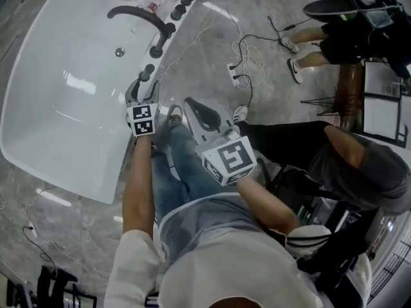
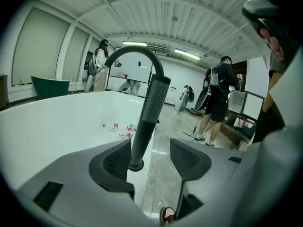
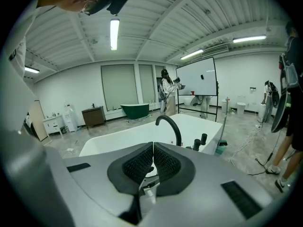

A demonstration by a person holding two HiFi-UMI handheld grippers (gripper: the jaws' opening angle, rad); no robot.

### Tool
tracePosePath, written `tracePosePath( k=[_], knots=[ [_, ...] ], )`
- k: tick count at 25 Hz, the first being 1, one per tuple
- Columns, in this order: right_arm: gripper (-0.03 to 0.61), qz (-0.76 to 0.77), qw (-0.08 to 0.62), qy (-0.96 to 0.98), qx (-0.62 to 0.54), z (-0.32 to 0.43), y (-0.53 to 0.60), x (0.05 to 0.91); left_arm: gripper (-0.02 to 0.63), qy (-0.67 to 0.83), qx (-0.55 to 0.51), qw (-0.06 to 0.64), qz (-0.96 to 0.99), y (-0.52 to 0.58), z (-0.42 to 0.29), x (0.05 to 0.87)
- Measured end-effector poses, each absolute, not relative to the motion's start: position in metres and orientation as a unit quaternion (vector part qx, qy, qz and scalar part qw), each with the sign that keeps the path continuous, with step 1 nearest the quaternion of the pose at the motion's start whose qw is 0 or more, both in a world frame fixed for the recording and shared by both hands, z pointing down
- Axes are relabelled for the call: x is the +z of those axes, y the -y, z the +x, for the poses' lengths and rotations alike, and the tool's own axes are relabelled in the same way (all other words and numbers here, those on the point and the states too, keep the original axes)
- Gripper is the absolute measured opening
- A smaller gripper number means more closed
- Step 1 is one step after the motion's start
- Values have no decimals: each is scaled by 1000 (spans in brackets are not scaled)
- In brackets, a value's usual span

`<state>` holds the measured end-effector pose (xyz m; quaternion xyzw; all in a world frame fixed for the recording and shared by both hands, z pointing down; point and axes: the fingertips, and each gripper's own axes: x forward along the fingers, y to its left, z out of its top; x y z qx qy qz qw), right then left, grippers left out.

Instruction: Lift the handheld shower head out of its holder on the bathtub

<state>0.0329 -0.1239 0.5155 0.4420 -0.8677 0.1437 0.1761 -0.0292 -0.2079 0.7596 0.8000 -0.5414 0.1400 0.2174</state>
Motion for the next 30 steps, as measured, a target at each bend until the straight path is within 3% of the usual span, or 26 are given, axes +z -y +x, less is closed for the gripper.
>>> tracePosePath(
  k=[8,10,16,23,30],
  knots=[
    [15,423,223,865,153,51,150,569,253,585,169,196,768,260,-31,817],
    [15,418,226,866,155,54,156,572,161,594,177,196,760,265,-34,820],
    [15,419,229,864,158,68,167,575,150,599,186,196,754,261,-32,814],
    [15,440,219,858,151,76,171,558,150,635,97,180,745,246,-50,736],
    [15,449,169,862,165,56,167,499,150,629,6,151,763,209,-80,586]
  ],
)
